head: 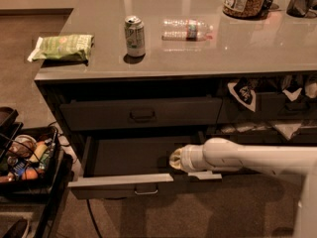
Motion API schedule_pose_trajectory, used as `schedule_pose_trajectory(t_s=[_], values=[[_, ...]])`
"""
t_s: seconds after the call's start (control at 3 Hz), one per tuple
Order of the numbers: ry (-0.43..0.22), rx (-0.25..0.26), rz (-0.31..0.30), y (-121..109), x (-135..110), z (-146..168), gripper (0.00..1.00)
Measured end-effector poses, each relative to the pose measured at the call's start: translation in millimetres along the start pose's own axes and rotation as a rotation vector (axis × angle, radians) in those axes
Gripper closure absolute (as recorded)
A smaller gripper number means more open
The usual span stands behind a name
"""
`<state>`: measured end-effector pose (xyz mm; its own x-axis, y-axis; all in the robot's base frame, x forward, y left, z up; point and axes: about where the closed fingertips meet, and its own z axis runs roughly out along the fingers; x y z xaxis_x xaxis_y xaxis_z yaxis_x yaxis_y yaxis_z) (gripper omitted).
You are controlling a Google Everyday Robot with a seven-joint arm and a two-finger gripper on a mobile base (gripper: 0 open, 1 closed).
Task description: Open middle drawer
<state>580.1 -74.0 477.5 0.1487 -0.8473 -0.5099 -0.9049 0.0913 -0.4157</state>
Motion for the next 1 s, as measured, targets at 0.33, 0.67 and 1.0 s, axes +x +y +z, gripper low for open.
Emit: schedule_pose_trajectory(t_s=[0.33,0.67,1.0], values=[[-0.021,-0.023,-0.005,-8.5,4.2,22.7,1.00],[-0.067,-0.045,0.012,-4.9,12.8,37.4,1.00],[-0.065,-0.088,0.048,6.1,25.6,44.8,1.00]])
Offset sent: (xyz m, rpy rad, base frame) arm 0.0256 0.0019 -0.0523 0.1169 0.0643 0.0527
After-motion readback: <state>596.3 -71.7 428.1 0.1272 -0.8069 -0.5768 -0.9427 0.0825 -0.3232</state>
